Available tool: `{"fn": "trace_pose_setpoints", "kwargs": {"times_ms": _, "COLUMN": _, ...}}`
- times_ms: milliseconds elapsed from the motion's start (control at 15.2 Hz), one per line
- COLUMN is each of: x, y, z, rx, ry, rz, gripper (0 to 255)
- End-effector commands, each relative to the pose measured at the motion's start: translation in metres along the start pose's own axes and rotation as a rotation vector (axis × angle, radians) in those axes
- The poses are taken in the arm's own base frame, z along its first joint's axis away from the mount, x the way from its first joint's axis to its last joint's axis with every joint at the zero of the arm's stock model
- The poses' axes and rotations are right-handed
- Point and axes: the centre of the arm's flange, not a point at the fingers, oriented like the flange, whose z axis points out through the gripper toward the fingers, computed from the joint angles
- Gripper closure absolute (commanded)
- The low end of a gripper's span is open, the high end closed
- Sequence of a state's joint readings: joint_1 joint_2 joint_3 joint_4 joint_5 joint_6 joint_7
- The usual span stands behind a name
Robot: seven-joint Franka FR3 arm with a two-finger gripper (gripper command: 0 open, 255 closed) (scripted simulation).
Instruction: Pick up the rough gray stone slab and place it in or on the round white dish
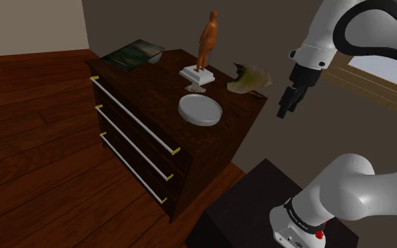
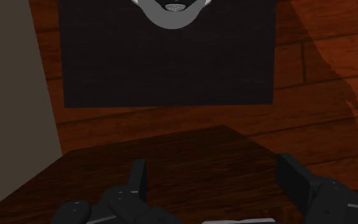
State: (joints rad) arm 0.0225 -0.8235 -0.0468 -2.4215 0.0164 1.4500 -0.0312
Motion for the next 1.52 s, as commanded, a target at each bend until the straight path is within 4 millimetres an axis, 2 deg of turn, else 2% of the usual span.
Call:
{"fn": "trace_pose_setpoints", "kwargs": {"times_ms": 0, "x": 0.000, "y": 0.000, "z": 0.000, "rx": 0.000, "ry": 0.000, "rz": 0.000, "gripper": 0}}
{"fn": "trace_pose_setpoints", "kwargs": {"times_ms": 1452, "x": 0.286, "y": -0.003, "z": 0.025, "rx": 0.015, "ry": 0.019, "rz": -0.018, "gripper": 0}}
